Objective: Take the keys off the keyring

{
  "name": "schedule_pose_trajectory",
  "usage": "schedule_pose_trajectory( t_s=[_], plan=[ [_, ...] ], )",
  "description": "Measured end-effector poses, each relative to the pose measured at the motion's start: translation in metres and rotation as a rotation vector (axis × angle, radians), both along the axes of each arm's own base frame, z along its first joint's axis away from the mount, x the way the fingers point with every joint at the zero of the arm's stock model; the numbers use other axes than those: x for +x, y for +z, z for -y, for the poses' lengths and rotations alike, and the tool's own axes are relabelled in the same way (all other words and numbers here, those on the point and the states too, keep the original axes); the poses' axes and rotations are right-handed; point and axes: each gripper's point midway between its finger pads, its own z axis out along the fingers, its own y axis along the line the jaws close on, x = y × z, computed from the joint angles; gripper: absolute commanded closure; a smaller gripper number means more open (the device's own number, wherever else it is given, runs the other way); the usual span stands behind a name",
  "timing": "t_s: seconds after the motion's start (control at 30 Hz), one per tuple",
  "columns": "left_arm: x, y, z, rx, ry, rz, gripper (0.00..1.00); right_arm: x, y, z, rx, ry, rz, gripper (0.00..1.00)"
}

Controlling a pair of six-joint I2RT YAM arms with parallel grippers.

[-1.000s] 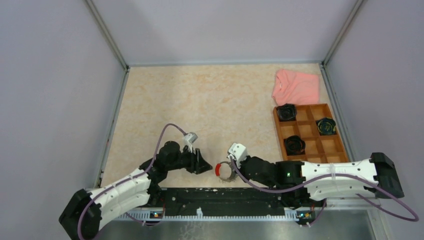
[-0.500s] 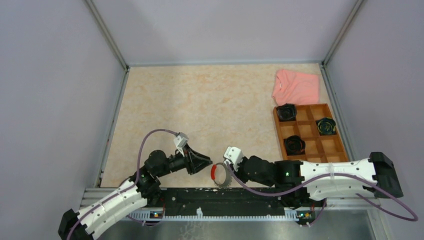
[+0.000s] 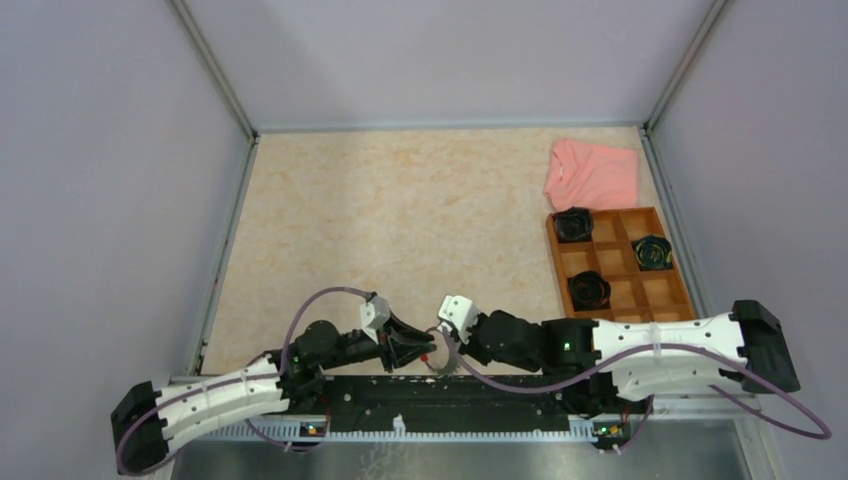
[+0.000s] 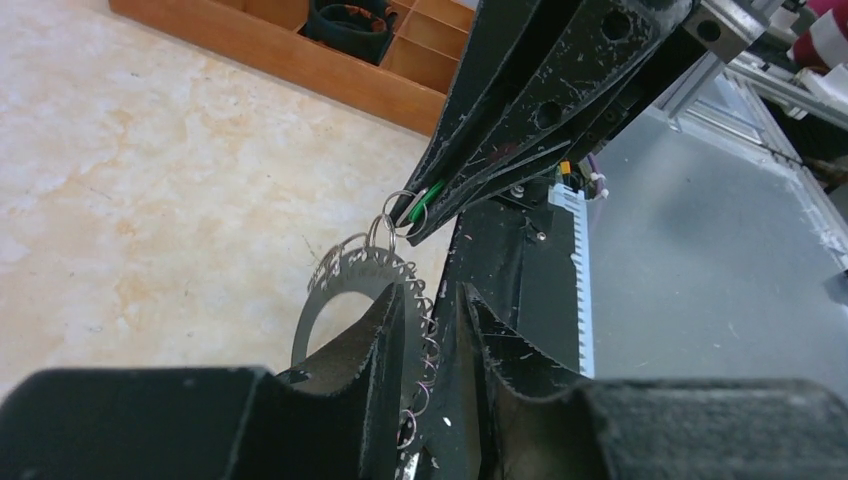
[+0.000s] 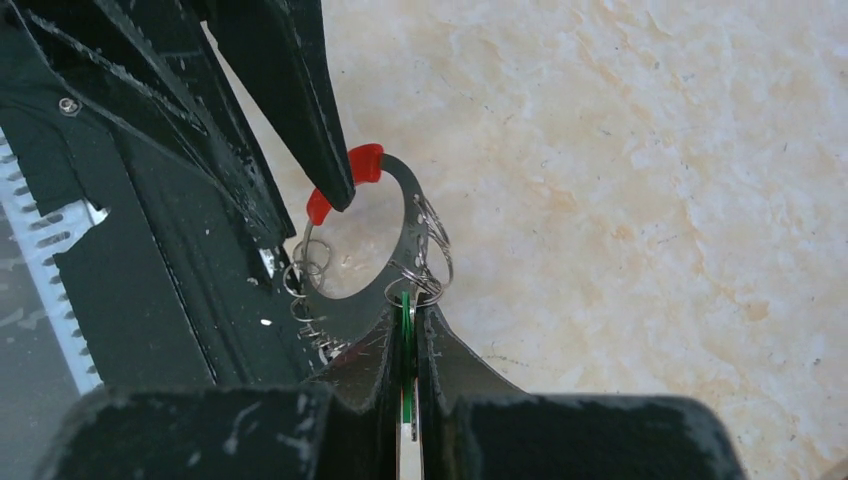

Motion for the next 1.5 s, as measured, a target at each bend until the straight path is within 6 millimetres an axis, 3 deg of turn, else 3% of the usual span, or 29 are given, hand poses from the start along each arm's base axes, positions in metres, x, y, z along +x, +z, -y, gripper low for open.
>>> schedule_pose_trajectory(
  t_s=[0.2,0.43,1.1,1.5],
  plan=[
    [-0.001,0.006,0.011,-0.004,0.014,0.131,0.68,-0.001,0.003,-0.001,-0.013,0.012,0.011,1.00],
    [0.005,0.021,0.017,-0.033,0.062,0.299,0.76,-0.001,0.003,0.000,-0.022,0.023,0.024,1.00],
    [0.007,-0.018,0.025,0.126,0.026,0.396,0.78,0.000,0.022,0.003,0.018,0.054,0.076,1.00],
    [0.007,-0.026,0.032,0.134,0.013,0.396,0.77,0.000,0.022,0.003,0.016,0.058,0.078,1.00]
  ],
)
